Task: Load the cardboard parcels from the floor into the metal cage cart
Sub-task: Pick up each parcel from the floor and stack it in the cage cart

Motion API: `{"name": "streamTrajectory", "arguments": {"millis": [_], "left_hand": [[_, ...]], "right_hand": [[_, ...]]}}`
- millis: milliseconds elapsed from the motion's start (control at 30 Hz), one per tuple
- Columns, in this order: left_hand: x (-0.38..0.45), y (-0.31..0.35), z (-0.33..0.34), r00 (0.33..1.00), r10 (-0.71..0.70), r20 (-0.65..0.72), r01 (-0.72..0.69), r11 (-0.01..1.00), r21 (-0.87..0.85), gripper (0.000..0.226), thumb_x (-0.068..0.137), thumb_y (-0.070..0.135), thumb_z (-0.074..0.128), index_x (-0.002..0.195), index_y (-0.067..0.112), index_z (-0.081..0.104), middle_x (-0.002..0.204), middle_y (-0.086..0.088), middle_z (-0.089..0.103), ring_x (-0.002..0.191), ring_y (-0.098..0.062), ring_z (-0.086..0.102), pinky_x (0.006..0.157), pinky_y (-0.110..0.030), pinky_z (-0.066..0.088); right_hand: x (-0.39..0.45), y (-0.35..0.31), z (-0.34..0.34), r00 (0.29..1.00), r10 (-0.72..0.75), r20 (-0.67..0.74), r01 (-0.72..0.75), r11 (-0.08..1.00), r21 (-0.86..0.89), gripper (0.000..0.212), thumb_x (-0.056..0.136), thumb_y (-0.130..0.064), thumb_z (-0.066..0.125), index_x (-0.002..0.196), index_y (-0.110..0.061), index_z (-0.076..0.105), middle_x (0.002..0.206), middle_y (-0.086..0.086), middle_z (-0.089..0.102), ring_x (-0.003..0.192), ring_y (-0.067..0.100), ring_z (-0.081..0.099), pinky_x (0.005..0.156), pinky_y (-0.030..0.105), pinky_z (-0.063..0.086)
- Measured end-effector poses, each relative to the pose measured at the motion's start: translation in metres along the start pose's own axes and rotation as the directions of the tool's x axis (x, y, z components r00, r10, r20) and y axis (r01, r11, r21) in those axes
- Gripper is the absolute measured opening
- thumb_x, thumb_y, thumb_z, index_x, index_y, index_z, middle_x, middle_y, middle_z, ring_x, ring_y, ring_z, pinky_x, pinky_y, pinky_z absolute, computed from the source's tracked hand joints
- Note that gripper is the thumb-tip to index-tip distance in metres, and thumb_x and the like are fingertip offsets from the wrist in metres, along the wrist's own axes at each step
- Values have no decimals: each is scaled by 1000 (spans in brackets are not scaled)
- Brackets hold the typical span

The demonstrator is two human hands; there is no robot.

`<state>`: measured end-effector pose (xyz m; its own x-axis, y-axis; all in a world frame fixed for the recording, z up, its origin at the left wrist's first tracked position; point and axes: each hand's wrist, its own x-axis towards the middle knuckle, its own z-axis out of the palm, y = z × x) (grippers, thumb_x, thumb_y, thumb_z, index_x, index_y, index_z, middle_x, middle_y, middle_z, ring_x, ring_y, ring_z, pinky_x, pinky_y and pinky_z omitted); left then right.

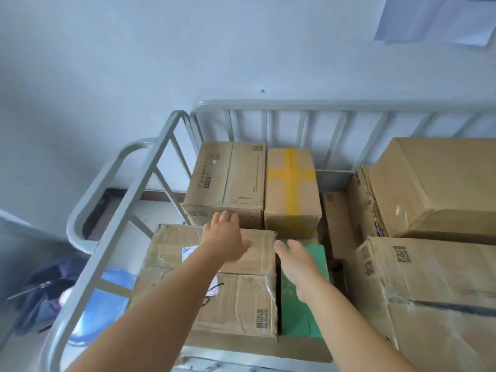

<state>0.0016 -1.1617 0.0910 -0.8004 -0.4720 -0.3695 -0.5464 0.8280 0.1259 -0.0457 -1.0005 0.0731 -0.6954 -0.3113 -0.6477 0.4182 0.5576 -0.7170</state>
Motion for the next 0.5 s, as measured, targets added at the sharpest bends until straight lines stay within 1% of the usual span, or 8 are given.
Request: {"name": "streamTrajectory", "arguments": {"millis": [67, 100, 167, 200, 267, 300, 400, 500], "left_hand": [[-11, -32, 3, 995, -95, -6, 95, 994, -45, 77, 88, 52, 55, 149, 15, 27, 155, -7, 21, 145, -28, 15, 115, -45, 21], [-17, -47, 4, 989, -147, 4, 146, 987, -65, 79, 89, 53, 55, 151, 15, 22, 158, -9, 15, 147, -29, 11, 116, -46, 18], [-29, -75, 10, 969, -248, 27, 249, 963, -99, 84, 89, 54, 53, 153, 16, 14, 161, -11, 3, 148, -31, 1, 118, -49, 11], [-34, -87, 13, 957, -289, 33, 291, 949, -121, 84, 88, 54, 54, 153, 16, 17, 161, -11, 3, 148, -32, 2, 118, -50, 12], [-45, -106, 20, 937, -348, 36, 349, 921, -171, 78, 85, 52, 59, 148, 19, 25, 157, -10, 10, 142, -33, 16, 114, -49, 22], [-50, -112, 23, 929, -366, 49, 368, 908, -198, 77, 84, 51, 61, 146, 22, 26, 156, -9, 10, 139, -33, 21, 111, -49, 26], [-55, -122, 31, 915, -394, 87, 402, 871, -282, 84, 81, 48, 67, 147, 33, 19, 158, -9, 0, 139, -35, 20, 109, -51, 27], [-48, -121, 30, 914, -403, 52, 399, 865, -305, 81, 78, 47, 71, 144, 36, 25, 158, -9, 5, 136, -35, 26, 108, -51, 29]], "right_hand": [[-1, -2, 17, 1000, -8, 17, 9, 999, -42, 57, 99, -45, 46, 149, -21, 32, 148, 2, 42, 132, 28, 43, 101, 38, 39], [-1, -1, 25, 1000, -7, 15, 8, 998, -62, 59, 97, -46, 49, 148, -21, 34, 146, 2, 45, 129, 28, 46, 104, 41, 40], [-1, 1, 39, 1000, 4, -6, -5, 994, -109, 67, 94, -45, 54, 151, -20, 27, 149, 4, 42, 130, 30, 45, 106, 47, 41], [0, 2, 45, 1000, 7, -17, -9, 991, -134, 71, 94, -43, 57, 152, -19, 23, 151, 5, 39, 133, 31, 43, 107, 48, 40], [1, 4, 53, 999, 8, -35, -15, 983, -180, 76, 93, -35, 61, 153, -20, 17, 153, 6, 36, 133, 32, 42, 108, 49, 40], [1, 6, 55, 999, 14, -43, -22, 980, -197, 78, 93, -29, 61, 154, -21, 12, 154, 7, 34, 134, 32, 42, 108, 48, 40], [0, 8, 58, 999, -2, -49, -10, 965, -261, 86, 94, -16, 59, 156, -24, -1, 156, 7, 29, 136, 32, 39, 107, 44, 40], [2, 6, 58, 997, -55, -54, 34, 939, -342, 87, 96, -12, 56, 156, -29, -5, 159, 4, 23, 136, 30, 39, 102, 41, 42]]}}
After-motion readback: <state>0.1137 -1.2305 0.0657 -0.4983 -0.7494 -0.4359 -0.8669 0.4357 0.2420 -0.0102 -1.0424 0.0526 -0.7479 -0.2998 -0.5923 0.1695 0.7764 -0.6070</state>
